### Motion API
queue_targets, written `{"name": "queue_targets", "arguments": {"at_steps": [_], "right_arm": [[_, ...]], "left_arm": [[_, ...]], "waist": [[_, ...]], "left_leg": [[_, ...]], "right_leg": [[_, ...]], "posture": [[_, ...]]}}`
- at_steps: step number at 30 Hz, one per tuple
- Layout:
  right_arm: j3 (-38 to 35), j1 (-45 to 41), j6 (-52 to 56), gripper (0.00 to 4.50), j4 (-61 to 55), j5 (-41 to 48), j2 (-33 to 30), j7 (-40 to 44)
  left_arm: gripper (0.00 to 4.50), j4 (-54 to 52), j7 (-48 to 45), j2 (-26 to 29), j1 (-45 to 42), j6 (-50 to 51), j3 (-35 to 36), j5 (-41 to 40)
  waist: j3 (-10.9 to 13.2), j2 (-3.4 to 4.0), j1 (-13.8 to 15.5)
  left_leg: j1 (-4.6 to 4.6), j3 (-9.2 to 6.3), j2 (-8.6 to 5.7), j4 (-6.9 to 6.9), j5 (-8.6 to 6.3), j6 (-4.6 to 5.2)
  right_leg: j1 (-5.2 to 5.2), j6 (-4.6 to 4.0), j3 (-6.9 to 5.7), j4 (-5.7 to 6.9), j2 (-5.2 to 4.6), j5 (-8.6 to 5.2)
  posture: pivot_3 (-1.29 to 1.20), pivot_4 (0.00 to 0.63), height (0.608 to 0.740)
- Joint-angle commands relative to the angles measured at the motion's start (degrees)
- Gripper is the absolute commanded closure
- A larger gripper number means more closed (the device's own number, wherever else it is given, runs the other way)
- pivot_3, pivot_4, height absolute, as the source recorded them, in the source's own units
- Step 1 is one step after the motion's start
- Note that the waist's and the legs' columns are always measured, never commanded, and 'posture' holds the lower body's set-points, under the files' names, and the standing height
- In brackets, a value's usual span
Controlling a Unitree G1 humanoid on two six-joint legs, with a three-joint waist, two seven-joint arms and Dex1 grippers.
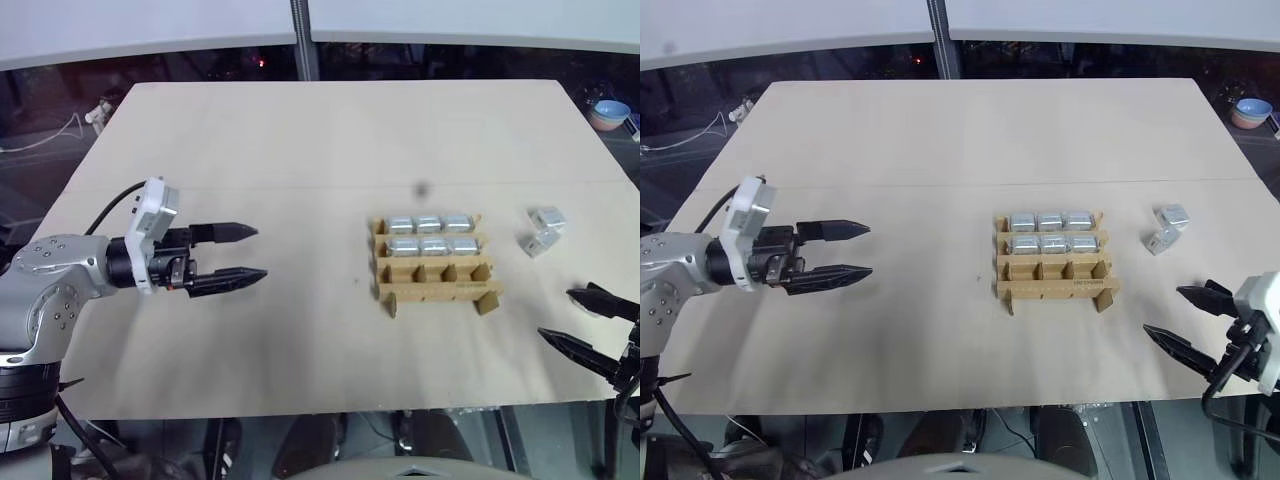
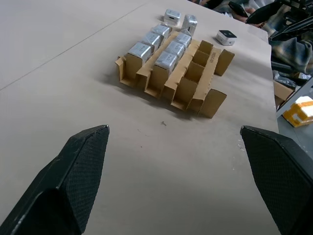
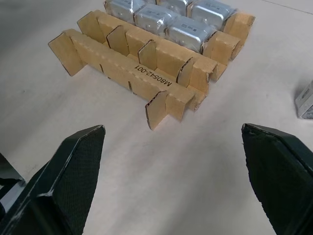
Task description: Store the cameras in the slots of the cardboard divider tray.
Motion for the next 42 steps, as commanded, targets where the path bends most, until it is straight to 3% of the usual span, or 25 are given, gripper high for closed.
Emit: {"name": "queue_targets", "arguments": {"at_steps": [1, 6, 10, 15, 21, 26, 30, 34, 42], "right_arm": [[-0.1, -0.7, -0.9, 0.05, -1.3, -0.3, -0.3, -0.5], [0.6, -1.9, -0.1, 0.05, -1.5, -2.2, -0.8, -2.7], [1.2, -6.6, 3.9, 0.05, 0.3, -5.4, -2.6, -10.3], [1.5, -14.2, 11.3, 0.05, 3.1, -6.6, -4.9, -18.2], [4.4, -11.6, 24.4, 0.05, 2.1, -12.0, -7.7, -26.1], [4.0, -17.9, 38.5, 0.05, 2.4, -10.9, -2.4, -33.9], [5.9, -26.2, 46.4, 0.05, 1.1, -17.3, 3.3, -45.2], [4.5, -32.6, 57.5, 0.05, -3.6, -19.0, 10.6, -49.0], [1.6, -41.5, 59.5, 0.05, -5.5, -26.3, 24.8, -59.4]], "left_arm": [[0.0, -1.1, -1.3, 1.0, -0.7, 0.0, 2.0, -1.6], [0.0, 1.2, -3.6, -0.8, -5.2, -0.7, 1.4, -3.9], [0.0, 0.9, -0.7, -5.0, -12.6, 1.5, 1.7, -9.1], [0.0, -3.4, -2.2, -4.6, -16.4, 4.2, -2.1, -10.7], [0.0, -5.2, -10.6, -2.7, -14.1, 0.3, -5.5, -8.2], [0.0, -5.6, -10.9, -2.9, -15.1, 0.3, -5.9, -8.4], [0.0, -5.3, -10.5, -3.2, -14.7, -0.3, -5.9, -7.8], [0.0, -4.9, -10.9, -3.0, -13.6, -1.0, -5.7, -7.4], [0.0, -3.8, -11.4, -3.2, -13.8, -1.8, -5.9, -6.9]], "waist": [[0.0, 0.0, 0.0], [0.0, 0.0, 0.0], [0.0, -0.04, 0.0], [0.0, -0.03, -0.2], [0.0, 0.0, 0.0], [0.0, -0.02, -0.2], [0.0, 0.04, -0.7], [-0.1, 0.04, -0.6], [-0.1, 0.1, -1.0]], "left_leg": [[0.0, 0.0, 0.0, 0.0, 0.0, 0.0], [0.0, -0.01, 0.0, 0.01, 0.0, 0.0], [-0.03, -0.02, -0.01, 0.11, 0.0, 0.0], [-0.03, 0.01, -0.02, 0.12, 0.01, -0.01], [-0.04, -0.01, -0.02, 0.09, 0.01, -0.01], [-0.05, 0.0, -0.03, 0.14, 0.01, 0.0], [-0.01, 0.02, -0.02, 0.11, 0.01, -0.01], [-0.08, 0.0, -0.02, 0.09, 0.02, -0.01], [-0.1, 0.03, -0.05, 0.08, 0.02, -0.01]], "right_leg": [[0.0, 0.0, 0.0, 0.0, 0.0, 0.0], [0.0, 0.0, -0.02, 0.01, 0.0, 0.0], [0.0, 0.0, -0.05, 0.02, 0.0, 0.0], [-0.02, 0.0, 0.01, 0.07, 0.02, 0.0], [-0.02, -0.01, -0.02, 0.04, 0.03, 0.0], [0.01, 0.0, 0.0, 0.03, 0.01, 0.0], [-0.01, -0.01, 0.03, 0.1, 0.04, 0.0], [-0.1, -0.01, 0.01, 0.1, 0.04, -0.01], [-0.16, -0.01, 0.03, 0.15, 0.04, 0.0]], "posture": [[0.0, 0.15, 0.74], [0.0, 0.15, 0.74], [0.0, 0.15, 0.74], [0.0, 0.15, 0.74], [0.0, 0.15, 0.74], [0.0, 0.15, 0.74], [0.0, 0.15, 0.74], [0.0, 0.15, 0.74], [0.0, 0.15, 0.74]]}}
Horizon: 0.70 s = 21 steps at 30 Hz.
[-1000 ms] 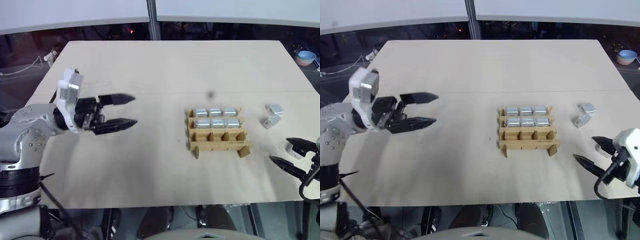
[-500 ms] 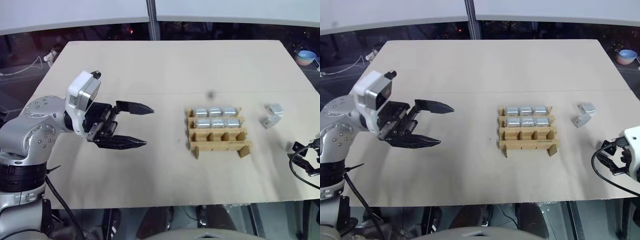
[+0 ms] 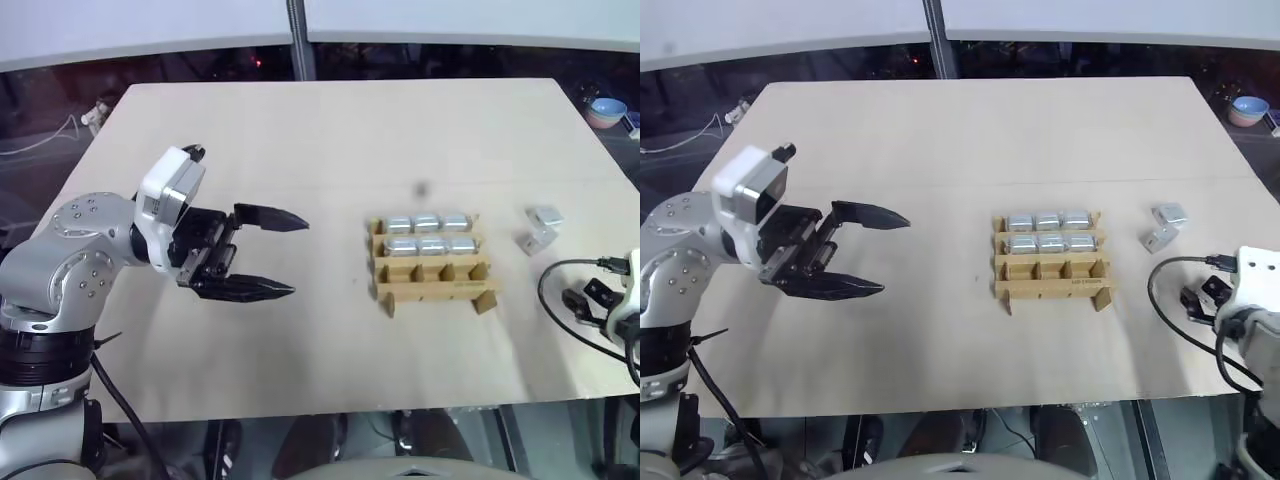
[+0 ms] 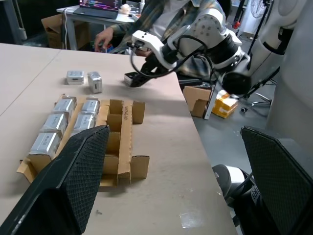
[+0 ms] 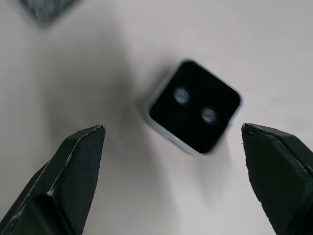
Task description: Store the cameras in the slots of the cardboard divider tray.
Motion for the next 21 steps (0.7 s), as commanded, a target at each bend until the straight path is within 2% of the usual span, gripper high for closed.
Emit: {"name": "queue_targets", "arguments": {"at_steps": [1, 6, 14, 19, 21], "right_arm": [[-2.2, -2.4, 0.4, 0.05, -2.2, -5.1, 2.7, -5.5], [-2.0, -5.9, 0.4, 0.05, -2.7, -10.8, 8.4, -10.6], [-0.7, -10.6, 0.0, 0.05, -2.3, -16.0, 14.2, -11.7], [0.7, -10.8, -1.1, 0.05, -1.6, -18.1, 15.2, -11.2], [0.8, -10.6, -1.5, 0.56, -1.2, -18.9, 15.2, -10.9]], "left_arm": [[0.0, 0.1, -0.7, 0.3, -0.4, -0.9, 0.9, 0.0], [0.0, 0.5, -1.0, 0.3, -0.4, -1.1, 0.8, 0.1], [0.0, 0.1, -0.8, 0.3, 0.0, -0.9, 1.0, 0.0], [0.0, -0.6, -0.3, 0.5, 0.5, -0.6, 1.5, -0.3], [0.0, -0.9, 0.0, 0.6, 0.8, -0.4, 1.7, -0.5]], "waist": [[0.0, 0.0, 0.0], [0.0, 0.02, -0.6], [0.0, 0.03, -0.8], [0.0, 0.04, -0.7], [0.0, 0.04, -0.7]], "left_leg": [[-0.02, 0.0, -0.01, 0.0, 0.0, 0.0], [-0.06, 0.08, -0.02, -0.03, 0.01, -0.01], [-0.07, 0.17, -0.01, -0.05, 0.01, -0.01], [-0.09, 0.17, -0.02, -0.06, 0.01, -0.01], [-0.09, 0.17, -0.02, -0.06, 0.01, -0.01]], "right_leg": [[-0.03, 0.0, 0.0, 0.0, 0.0, 0.0], [-0.16, 0.0, 0.1, 0.07, 0.02, 0.0], [-0.26, 0.0, 0.21, 0.12, 0.06, 0.0], [-0.28, 0.0, 0.2, 0.09, 0.06, 0.0], [-0.28, 0.0, 0.2, 0.09, 0.06, 0.0]], "posture": [[0.0, 0.15, 0.74], [0.0, 0.15, 0.74], [0.0, 0.15, 0.74], [0.0, 0.15, 0.74], [0.0, 0.15, 0.74]]}}
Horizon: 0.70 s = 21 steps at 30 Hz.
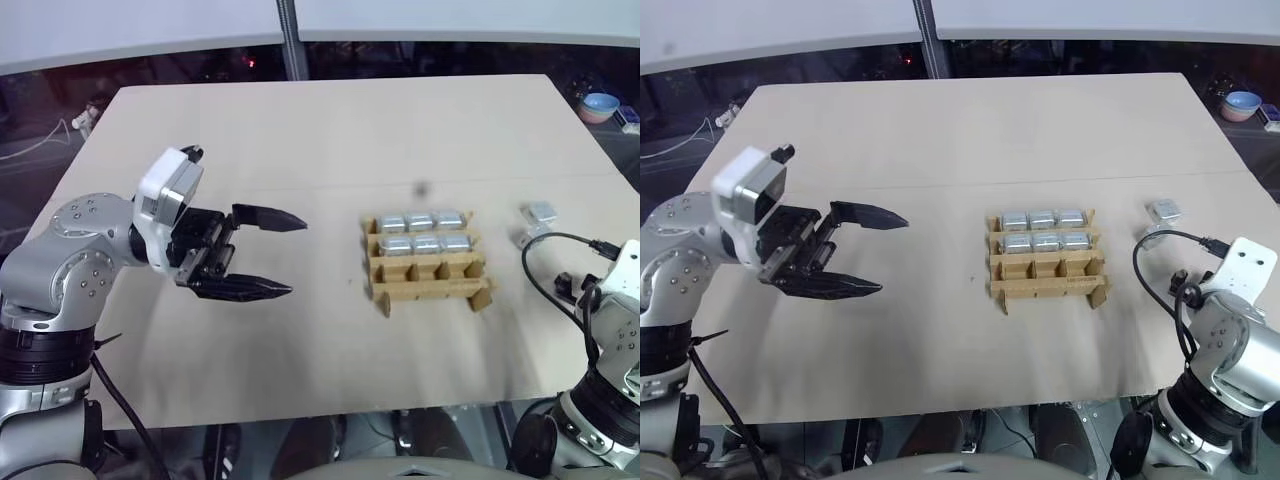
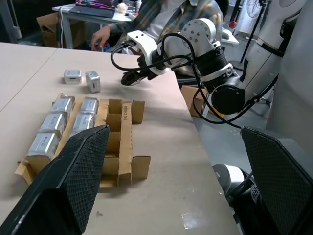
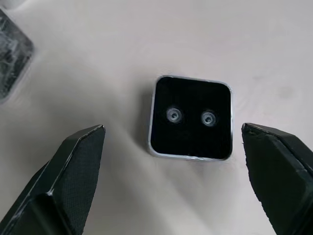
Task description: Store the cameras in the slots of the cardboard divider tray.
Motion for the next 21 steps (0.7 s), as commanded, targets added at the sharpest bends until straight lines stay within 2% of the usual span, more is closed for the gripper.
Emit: {"name": "queue_targets", "arguments": {"at_steps": [1, 2, 4, 5, 10, 12, 14, 15, 16, 17, 19, 21], "right_arm": [[0.0, 0.0, -1.2, 0.81, -0.7, -1.7, -0.4, 0.4], [0.1, 0.0, -1.3, 1.43, -0.6, -2.0, -0.4, 0.5], [0.3, 0.2, -1.5, 2.05, -0.3, -2.6, -0.8, 0.9], [0.4, 0.3, -1.6, 2.49, -0.2, -2.8, -0.9, 1.0], [5.4, 5.0, -4.8, 2.61, -1.5, -1.9, -5.2, 5.1], [8.2, 8.7, -12.4, 2.61, -3.9, 1.1, -8.5, 11.2], [7.6, 10.1, -16.8, 2.61, -6.9, 6.4, -10.2, 18.5], [8.0, 10.9, -21.7, 2.61, -8.4, 9.8, -11.7, 23.9], [8.2, 11.0, -26.8, 2.61, -10.1, 16.5, -13.1, 33.0], [10.1, 12.3, -30.4, 2.61, -12.1, 18.7, -17.1, 38.4], [13.6, 12.6, -35.5, 2.61, -14.2, 21.1, -23.0, 45.0], [19.0, 11.8, -44.2, 2.61, -13.9, 18.7, -29.1, 48.7]], "left_arm": [[0.0, -1.8, 0.2, 0.7, 0.1, -0.1, 1.8, -0.9], [0.0, -1.8, 0.3, 0.7, 0.1, 0.0, 1.8, -1.0], [0.0, -1.9, 0.5, 0.7, 0.1, 0.2, 1.9, -1.1], [0.0, -2.0, 0.6, 0.7, 0.1, 0.3, 1.9, -1.2], [0.0, -3.0, 4.9, -0.4, -0.3, 2.3, 2.1, -2.3], [0.0, -4.0, 10.3, -1.4, -1.0, 4.7, 1.7, -2.2], [0.0, -5.7, 16.8, -2.8, -1.6, 7.2, 1.8, -2.5], [0.0, -6.4, 18.7, -3.0, -2.2, 10.0, 1.9, -4.8], [0.0, -6.4, 21.7, -2.9, -3.7, 15.7, 2.1, -10.0], [0.0, -6.5, 26.4, -3.1, -5.5, 20.6, 2.2, -12.8], [0.0, -5.9, 36.6, -4.1, -10.0, 29.2, 1.5, -16.8], [0.0, -1.6, 41.4, -5.9, -16.0, 37.3, -0.3, -24.3]], "waist": [[0.0, 0.0, 0.0], [0.0, 0.0, 0.0], [0.0, 0.0, -0.1], [0.0, 0.0, -0.1], [0.0, 0.0, 0.0], [0.0, 0.01, 0.2], [0.0, 0.03, 0.0], [0.0, 0.04, -0.2], [0.0, 0.02, -0.4], [0.0, 0.02, -0.8], [0.0, 0.01, -1.2], [0.0, -0.06, -1.2]], "left_leg": [[0.01, 0.01, 0.0, 0.0, 0.0, 0.0], [0.01, 0.01, 0.0, 0.0, 0.0, 0.0], [0.01, 0.01, 0.0, -0.01, 0.0, 0.0], [0.01, 0.01, 0.0, -0.02, 0.0, 0.0], [0.0, 0.01, 0.0, -0.02, 0.0, 0.0], [0.01, 0.01, -0.01, -0.01, 0.0, 0.0], [0.0, 0.02, -0.01, -0.01, 0.0, 0.01], [0.01, 0.03, -0.01, 0.0, 0.0, 0.01], [0.03, 0.05, 0.0, 0.0, 0.0, 0.01], [0.02, 0.06, 0.03, 0.01, 0.0, 0.01], [0.04, 0.02, 0.05, 0.02, -0.01, 0.02], [0.07, -0.04, 0.06, 0.04, -0.01, 0.03]], "right_leg": [[0.0, 0.0, 0.01, 0.01, 0.0, 0.0], [0.0, 0.0, 0.01, 0.01, 0.0, 0.0], [-0.01, 0.0, 0.01, 0.01, 0.01, 0.0], [-0.01, 0.0, 0.01, 0.01, 0.01, 0.0], [-0.01, 0.0, 0.02, -0.01, 0.0, 0.0], [0.0, 0.0, 0.01, 0.0, -0.01, 0.0], [0.0, 0.01, 0.03, -0.01, -0.01, 0.0], [0.01, 0.01, 0.06, 0.02, 0.0, 0.0], [0.0, 0.01, 0.1, 0.05, 0.02, 0.0], [0.0, 0.02, 0.1, 0.05, 0.05, 0.0], [0.04, 0.03, 0.06, 0.07, 0.07, 0.0], [0.11, 0.03, -0.03, 0.02, 0.08, 0.0]], "posture": [[0.0, 0.15, 0.74], [0.0, 0.15, 0.74], [0.0, 0.15, 0.74], [0.0, 0.15, 0.74], [0.0, 0.15, 0.74], [0.0, 0.15, 0.74], [0.0, 0.15, 0.74], [0.0, 0.15, 0.74], [0.0, 0.15, 0.74], [0.0, 0.15, 0.74], [0.0, 0.15, 0.74], [0.0, 0.15, 0.74]]}}
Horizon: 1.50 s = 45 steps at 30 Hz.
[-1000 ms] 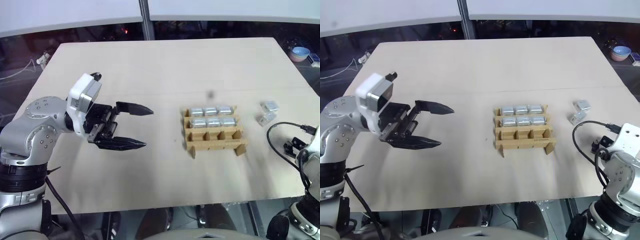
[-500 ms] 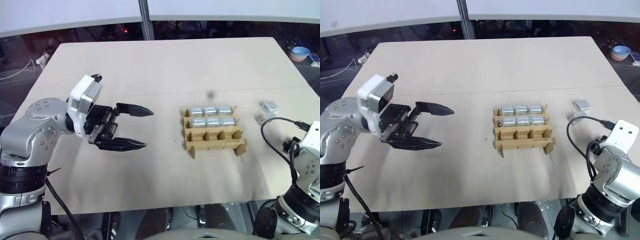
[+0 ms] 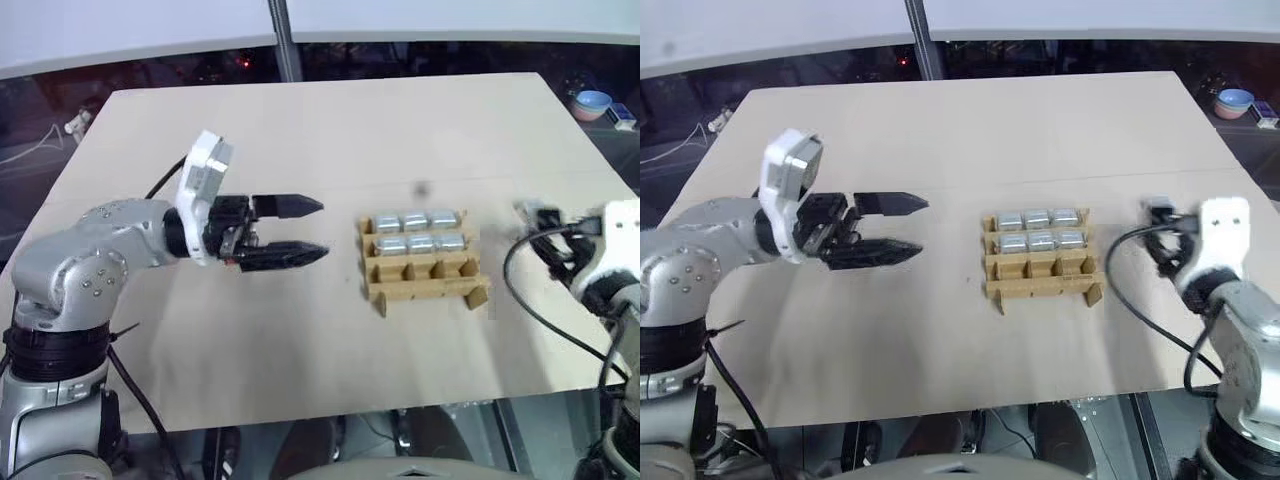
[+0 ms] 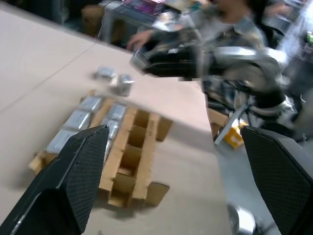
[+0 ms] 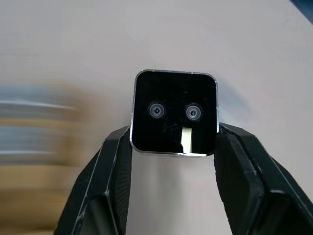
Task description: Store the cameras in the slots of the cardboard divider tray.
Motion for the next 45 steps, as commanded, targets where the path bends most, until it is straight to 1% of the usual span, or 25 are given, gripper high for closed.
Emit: {"name": "queue_targets", "arguments": {"at_steps": [1, 3, 5, 9, 14, 17, 21, 22, 24, 26, 27, 28, 30, 32, 34, 35, 36, 38, 40, 42, 45], "right_arm": [[8.6, -2.0, -16.0, 2.61, -0.9, -1.9, -8.1, 9.2], [13.4, -4.1, -22.8, 2.61, 1.3, -2.7, -10.8, 12.7], [17.8, -7.1, -29.6, 2.61, 4.2, -4.8, -12.0, 14.7], [23.9, -12.7, -36.8, 2.61, 8.7, -7.0, -12.3, 17.0], [28.0, -16.0, -42.2, 2.61, 11.2, -10.1, -12.3, 17.9], [28.9, -17.1, -43.7, 2.61, 12.1, -11.0, -12.0, 17.9], [29.2, -17.8, -44.2, 2.61, 12.3, -11.5, -11.8, 17.7], [29.2, -17.9, -44.3, 2.61, 12.3, -11.6, -11.8, 17.7], [29.1, -17.9, -44.3, 2.61, 12.2, -11.5, -11.7, 17.6], [29.0, -17.7, -44.2, 2.61, 12.0, -11.2, -11.7, 17.6], [29.0, -17.7, -44.0, 2.61, 11.8, -11.0, -11.7, 17.7], [29.0, -17.7, -43.4, 2.61, 11.7, -10.6, -11.6, 17.6], [28.0, -17.5, -39.5, 2.61, 11.4, -6.1, -11.0, 18.2], [26.3, -16.9, -37.9, 1.61, 12.0, -4.2, -11.0, 18.0], [25.1, -16.0, -37.6, 0.7, 12.6, -3.4, -11.6, 18.2], [22.7, -13.8, -37.7, 0.33, 13.9, -2.5, -12.2, 18.4], [20.3, -11.6, -38.2, 0.09, 15.5, -2.0, -12.9, 18.8], [14.7, -7.7, -39.1, 0.09, 19.6, 0.1, -14.4, 20.4], [10.3, -4.6, -38.8, 0.09, 23.0, 5.0, -17.4, 26.6], [7.0, -3.1, -37.4, 0.09, 24.7, 9.3, -19.5, 30.2], [5.3, -1.3, -37.9, 0.09, 24.5, 10.6, -23.0, 34.0]], "left_arm": [[0.0, 5.5, 11.7, -4.3, -8.3, 12.3, -0.6, -11.9], [0.0, 7.5, 16.2, -8.0, -10.5, 14.1, -1.0, -14.2], [0.0, 8.8, 20.8, -10.8, -11.3, 16.5, -2.1, -14.9], [0.0, 13.1, 29.4, -15.2, -13.3, 19.1, -2.0, -22.5], [0.0, 14.5, 36.8, -16.7, -13.7, 18.7, -2.7, -27.6], [0.0, 14.1, 38.3, -16.5, -13.5, 18.7, -3.2, -28.7], [0.98, 14.6, 40.5, -16.2, -13.3, 18.4, -3.7, -31.2], [1.5, 14.3, 40.7, -16.1, -13.2, 18.4, -3.9, -31.4], [2.19, 14.3, 41.2, -15.7, -13.0, 18.2, -4.4, -32.4], [3.05, 14.5, 41.6, -15.8, -13.1, 17.6, -4.4, -32.6], [3.28, 14.7, 41.7, -15.6, -13.4, 17.4, -4.5, -33.0], [3.71, 14.8, 41.6, -15.5, -13.6, 17.4, -4.6, -33.0], [3.77, 14.7, 40.4, -15.3, -14.3, 17.5, -4.8, -32.0], [3.77, 15.0, 38.1, -15.3, -15.7, 17.2, -4.8, -29.7], [3.77, 15.7, 35.7, -15.2, -17.0, 17.1, -4.8, -27.7], [3.77, 13.7, 32.0, -13.7, -17.9, 15.6, -6.9, -22.4], [3.77, 11.5, 27.6, -12.2, -18.3, 14.2, -9.3, -17.8], [3.77, 6.4, 17.5, -8.3, -18.3, 8.4, -16.5, -6.5], [3.77, 3.4, 7.5, -4.7, -17.7, 1.1, -24.0, 3.7], [3.77, 4.2, 1.6, -4.3, -18.2, -3.6, -28.6, 10.6], [3.77, 6.4, -5.8, -5.5, -20.0, -9.1, -33.6, 18.3]], "waist": [[0.0, -0.04, 0.1], [0.0, -0.07, 0.1], [0.0, -0.09, 0.0], [0.0, -0.11, 0.0], [0.0, -0.11, 0.3], [0.0, -0.11, 0.5], [0.0, -0.11, 1.0], [0.0, -0.11, 1.1], [0.0, -0.11, 1.3], [0.0, -0.11, 1.4], [0.0, -0.11, 1.4], [0.0, -0.11, 1.4], [0.0, -0.11, 1.4], [0.0, -0.11, 1.4], [0.0, -0.11, 1.5], [0.0, -0.12, 1.6], [0.0, -0.14, 1.8], [0.0, -0.14, 1.8], [0.0, -0.11, 1.8], [0.0, -0.08, 1.8], [0.0, -0.07, 1.5]], "left_leg": [[0.0, -0.01, -0.02, 0.04, 0.0, 0.0], [0.05, -0.01, -0.07, 0.13, 0.0, 0.0], [0.04, -0.03, -0.07, 0.15, 0.0, -0.01], [-0.09, -0.04, -0.05, 0.15, 0.03, -0.05], [-0.11, -0.04, -0.06, 0.17, 0.03, -0.05], [-0.11, -0.05, -0.07, 0.18, 0.03, -0.06], [-0.11, -0.05, -0.07, 0.18, 0.03, -0.06], [-0.11, -0.05, -0.07, 0.18, 0.03, -0.06], [-0.11, -0.06, -0.07, 0.18, 0.03, -0.06], [-0.12, -0.06, -0.07, 0.18, 0.03, -0.06], [-0.11, -0.06, -0.08, 0.19, 0.03, -0.06], [-0.11, -0.05, -0.08, 0.18, 0.03, -0.06], [-0.11, -0.06, -0.08, 0.18, 0.03, -0.06], [-0.11, -0.06, -0.08, 0.18, 0.03, -0.06], [-0.14, -0.08, -0.08, 0.19, 0.03, -0.06], [-0.14, -0.08, -0.08, 0.19, 0.03, -0.06], [-0.15, -0.08, -0.1, 0.19, 0.03, -0.06], [-0.18, -0.1, -0.13, 0.17, 0.03, -0.06], [-0.17, -0.03, -0.17, 0.11, 0.03, -0.06], [-0.14, 0.02, -0.16, 0.06, 0.03, -0.06], [-0.13, 0.01, -0.06, 0.05, 0.04, -0.06]], "right_leg": [[0.04, 0.0, -0.02, -0.01, -0.02, 0.0], [0.12, 0.01, -0.04, 0.0, -0.09, 0.0], [0.11, 0.01, -0.04, 0.0, -0.09, 0.01], [-0.11, 0.0, -0.01, 0.07, -0.07, 0.01], [-0.12, -0.01, 0.0, 0.03, -0.1, 0.01], [-0.12, -0.01, -0.01, 0.03, -0.1, 0.01], [-0.12, -0.01, 0.0, 0.03, -0.1, 0.01], [-0.12, -0.01, -0.01, 0.03, -0.1, 0.01], [-0.12, -0.01, -0.02, 0.03, -0.1, 0.01], [-0.12, -0.01, -0.01, 0.02, -0.1, 0.01], [-0.12, -0.01, -0.01, 0.02, -0.1, 0.01], [-0.11, -0.01, -0.01, 0.02, -0.1, 0.01], [-0.11, -0.01, -0.02, 0.02, -0.1, 0.01], [-0.11, -0.01, -0.02, 0.03, -0.1, 0.02], [-0.11, -0.02, -0.04, 0.01, -0.1, 0.02], [-0.11, -0.02, -0.05, 0.01, -0.11, 0.02], [-0.11, -0.01, -0.06, 0.0, -0.12, 0.02], [-0.09, -0.01, -0.09, -0.06, -0.15, 0.02], [-0.09, -0.02, -0.03, -0.09, -0.17, 0.02], [-0.08, -0.02, 0.0, -0.09, -0.16, 0.01], [-0.09, -0.03, 0.0, -0.05, -0.08, 0.01]], "posture": [[0.0, 0.15, 0.74], [0.0, 0.15, 0.74], [0.0, 0.15, 0.74], [0.0, 0.15, 0.74], [0.0, 0.15, 0.74], [0.0, 0.15, 0.74], [0.0, 0.15, 0.74], [0.0, 0.15, 0.74], [0.0, 0.15, 0.74], [0.0, 0.15, 0.74], [0.0, 0.15, 0.74], [0.0, 0.15, 0.74], [0.0, 0.15, 0.74], [0.0, 0.15, 0.74], [0.0, 0.15, 0.74], [0.0, 0.15, 0.74], [0.0, 0.15, 0.74], [0.0, 0.15, 0.74], [0.0, 0.15, 0.74], [0.0, 0.15, 0.74], [0.0, 0.15, 0.74]]}}
